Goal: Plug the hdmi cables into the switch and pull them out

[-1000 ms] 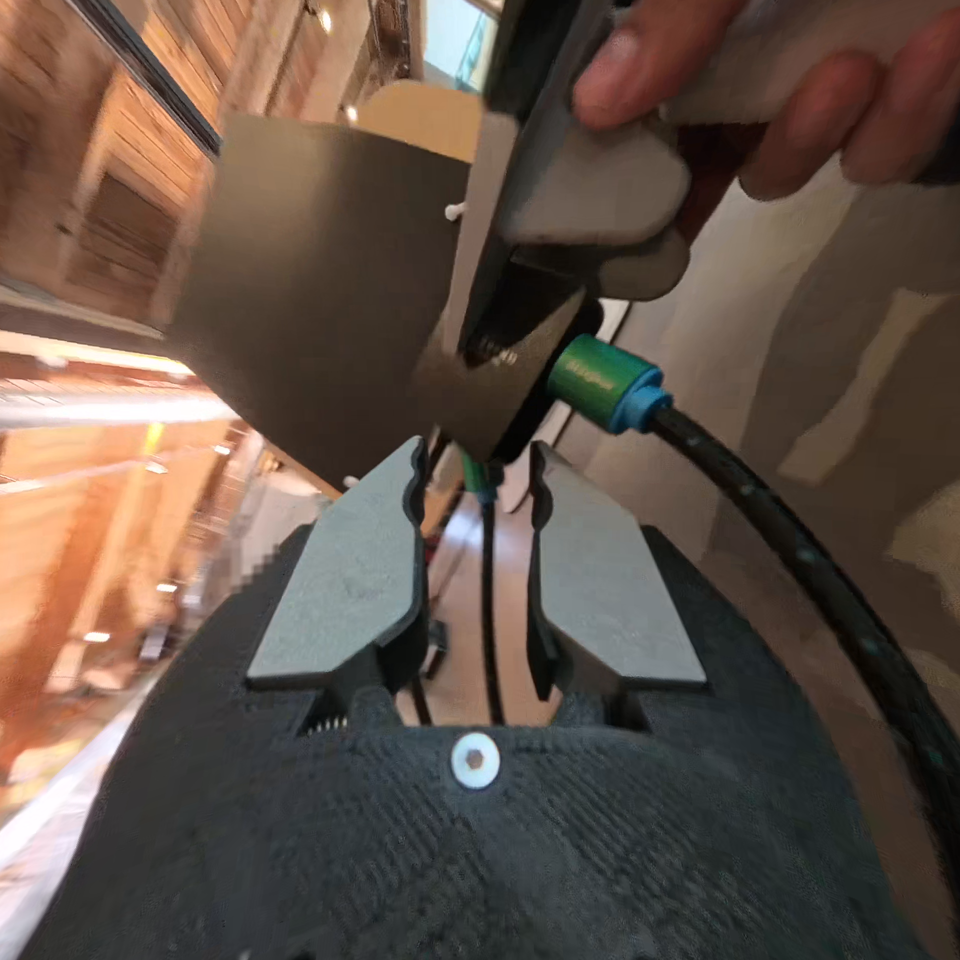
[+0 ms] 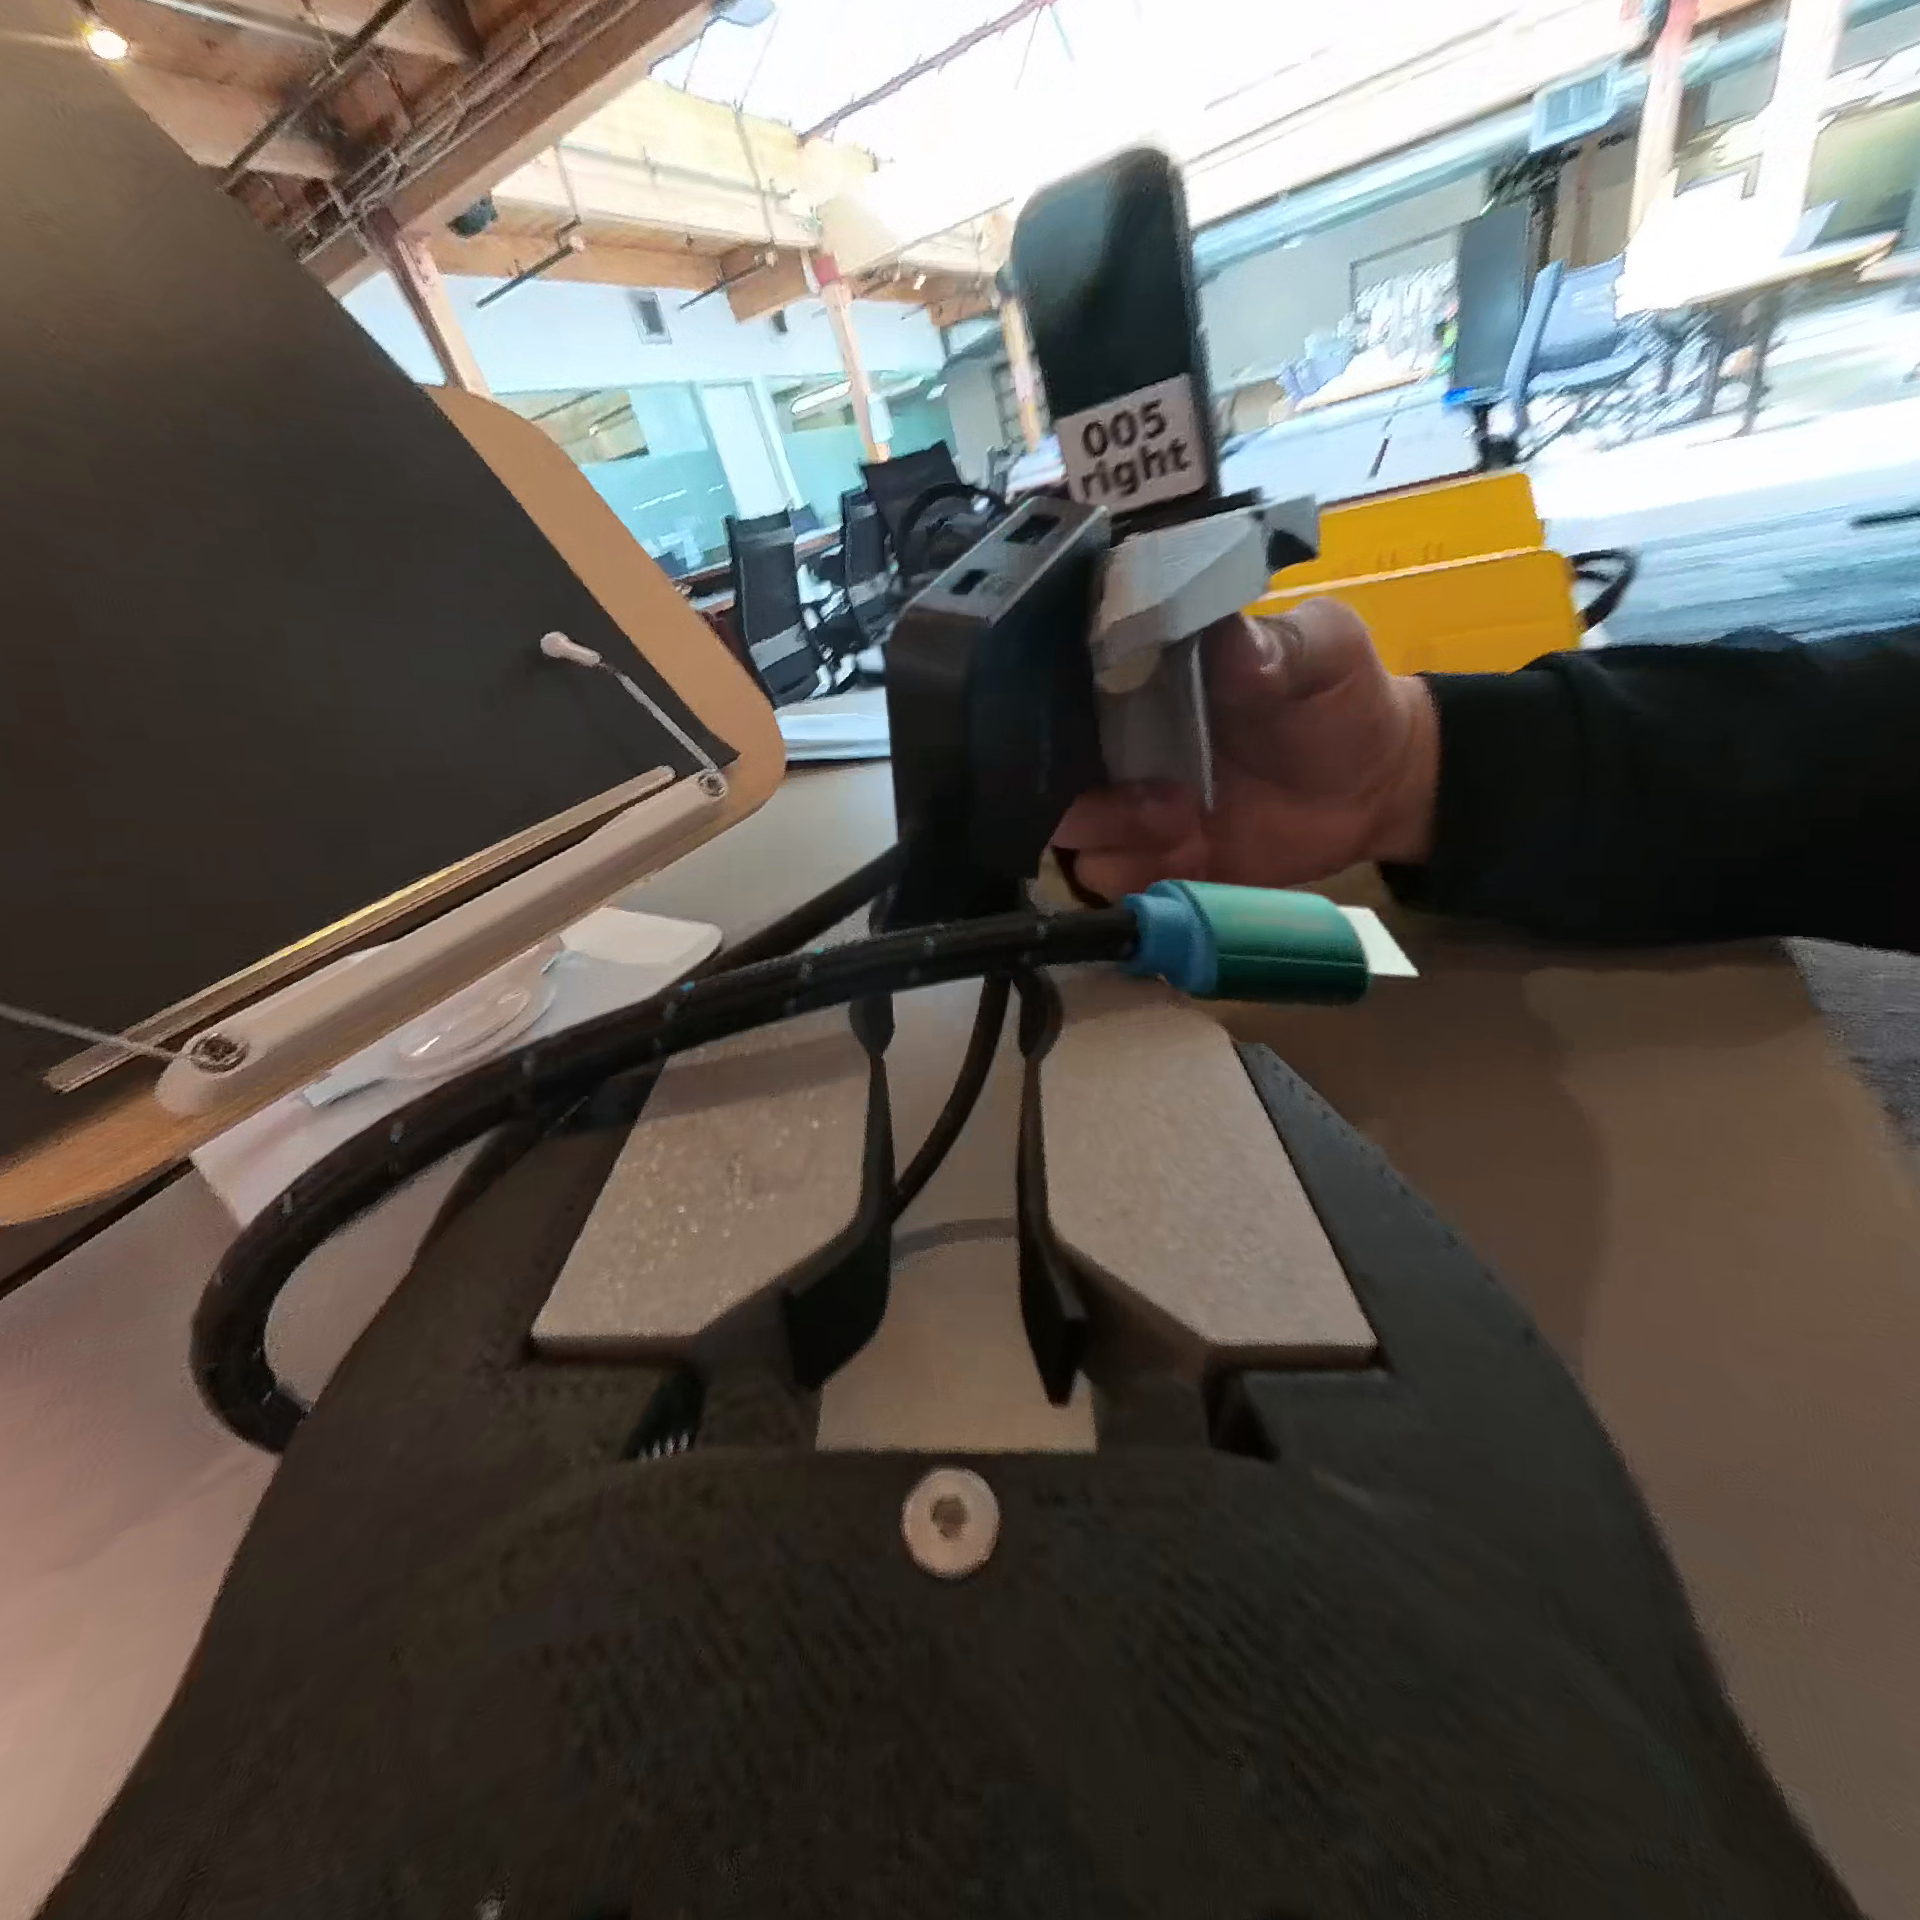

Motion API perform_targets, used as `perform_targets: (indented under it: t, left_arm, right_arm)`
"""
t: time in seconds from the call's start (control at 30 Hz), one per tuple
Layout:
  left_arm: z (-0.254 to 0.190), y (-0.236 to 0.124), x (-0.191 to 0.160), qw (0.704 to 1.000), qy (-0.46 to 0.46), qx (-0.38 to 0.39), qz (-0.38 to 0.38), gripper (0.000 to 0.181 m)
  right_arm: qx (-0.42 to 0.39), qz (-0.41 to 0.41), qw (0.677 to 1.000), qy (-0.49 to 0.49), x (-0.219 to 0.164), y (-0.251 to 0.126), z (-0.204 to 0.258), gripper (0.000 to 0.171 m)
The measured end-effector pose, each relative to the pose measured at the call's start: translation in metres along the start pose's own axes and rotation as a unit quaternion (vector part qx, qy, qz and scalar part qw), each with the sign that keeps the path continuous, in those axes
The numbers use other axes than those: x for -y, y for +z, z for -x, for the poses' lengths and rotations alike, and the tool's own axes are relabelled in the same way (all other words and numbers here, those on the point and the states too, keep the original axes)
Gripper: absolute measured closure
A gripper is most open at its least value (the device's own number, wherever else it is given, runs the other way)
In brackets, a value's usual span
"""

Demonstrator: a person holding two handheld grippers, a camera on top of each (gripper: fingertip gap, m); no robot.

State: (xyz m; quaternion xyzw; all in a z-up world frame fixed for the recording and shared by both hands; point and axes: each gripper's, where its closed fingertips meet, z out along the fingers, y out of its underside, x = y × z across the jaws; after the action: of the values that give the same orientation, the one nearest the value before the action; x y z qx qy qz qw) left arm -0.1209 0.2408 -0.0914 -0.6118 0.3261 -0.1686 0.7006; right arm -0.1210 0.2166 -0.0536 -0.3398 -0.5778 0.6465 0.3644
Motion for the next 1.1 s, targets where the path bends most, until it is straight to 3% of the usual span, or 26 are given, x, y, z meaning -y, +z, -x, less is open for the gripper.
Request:
perform_targets:
  t: [0.37,0.5,0.67,0.8,0.97,1.1]
  left_arm:
    - [0.017,-0.001,-0.005,0.999,-0.002,0.047,0.013,0.166]
    - [0.042,-0.009,-0.008,0.988,0.05,0.14,0.026,0.167]
    - [0.058,-0.012,-0.024,0.968,0.112,0.204,0.092,0.162]
    - [0.062,-0.012,-0.028,0.952,0.168,0.228,0.117,0.163]
    - [0.055,-0.008,-0.025,0.95,0.202,0.214,0.108,0.158]
    - [0.044,0.001,-0.036,0.931,0.274,0.196,0.14,0.156]
  right_arm:
    - [-0.07,-0.002,0.998,-0.007,0.0,-0.005,-0.023,0.155]
    - [-0.117,-0.045,0.991,0.048,0.011,-0.024,-0.044,0.156]
    - [-0.164,-0.08,0.973,0.142,0.015,-0.048,-0.068,0.158]
    - [-0.156,-0.089,0.965,0.189,0.013,-0.052,-0.072,0.158]
    - [-0.163,-0.025,0.938,0.305,-0.029,-0.044,-0.086,0.16]
    - [-0.168,0.008,0.918,0.36,-0.055,-0.038,-0.091,0.16]
